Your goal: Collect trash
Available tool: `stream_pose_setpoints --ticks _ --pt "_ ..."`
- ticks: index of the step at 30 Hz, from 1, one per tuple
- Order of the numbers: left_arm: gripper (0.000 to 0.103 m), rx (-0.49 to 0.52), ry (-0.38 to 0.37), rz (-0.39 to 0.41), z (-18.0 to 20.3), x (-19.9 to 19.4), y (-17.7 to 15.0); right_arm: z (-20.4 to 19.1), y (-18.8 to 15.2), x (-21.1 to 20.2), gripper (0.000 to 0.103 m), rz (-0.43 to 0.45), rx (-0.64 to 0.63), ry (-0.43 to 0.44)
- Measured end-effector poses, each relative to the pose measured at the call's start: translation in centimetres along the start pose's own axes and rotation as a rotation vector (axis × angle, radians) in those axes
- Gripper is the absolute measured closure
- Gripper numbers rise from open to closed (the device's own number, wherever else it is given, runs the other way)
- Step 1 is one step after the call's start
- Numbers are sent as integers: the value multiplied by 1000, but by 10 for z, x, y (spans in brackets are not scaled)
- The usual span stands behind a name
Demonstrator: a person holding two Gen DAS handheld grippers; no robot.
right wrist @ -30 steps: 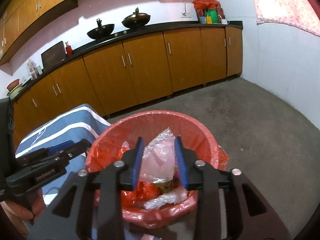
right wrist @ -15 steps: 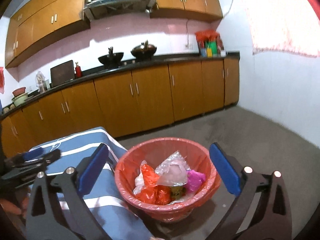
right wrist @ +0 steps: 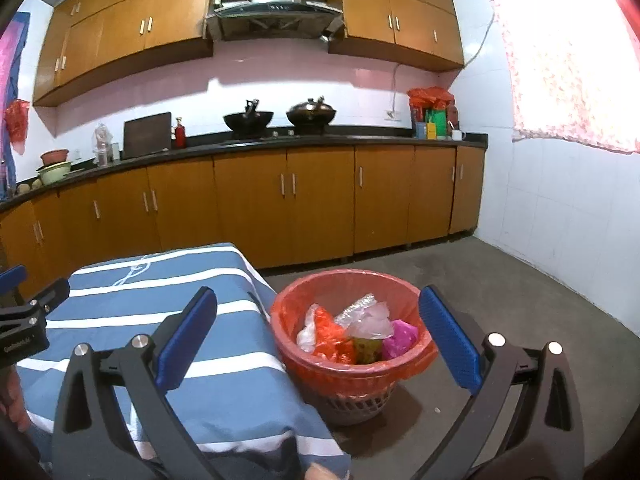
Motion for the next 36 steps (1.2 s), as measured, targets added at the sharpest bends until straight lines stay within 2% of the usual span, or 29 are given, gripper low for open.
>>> stream_pose_setpoints --ticks 4,12,23,29,36 --pt "2 -7 17 -2 -6 -12 -10 -12 -3 -12 4 9 -5 18" --pt "2 -57 2 -18 -18 -27 -25 -29 -10 -25 4 13 -14 40" --pt "2 -65 -38 -10 -11 -36 -32 -33 -17 -40 4 18 -28 -3" --pt "2 -61 -39 9 -9 -42 -32 -31 -19 -47 4 31 -30 -28" --pt "2 -65 -38 -3 -10 -40 -34 -28 -21 -45 4 26 -23 -33"
Point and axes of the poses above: each gripper's, at about its wrist camera, not at the fingertips, and x roughly the way its jaws point, z to its right, y to its top, the point moved 8 cm from there along x, roughly the way its jaws point, and after that the axes turned 2 degrees about -z, right-handed, at the moved point
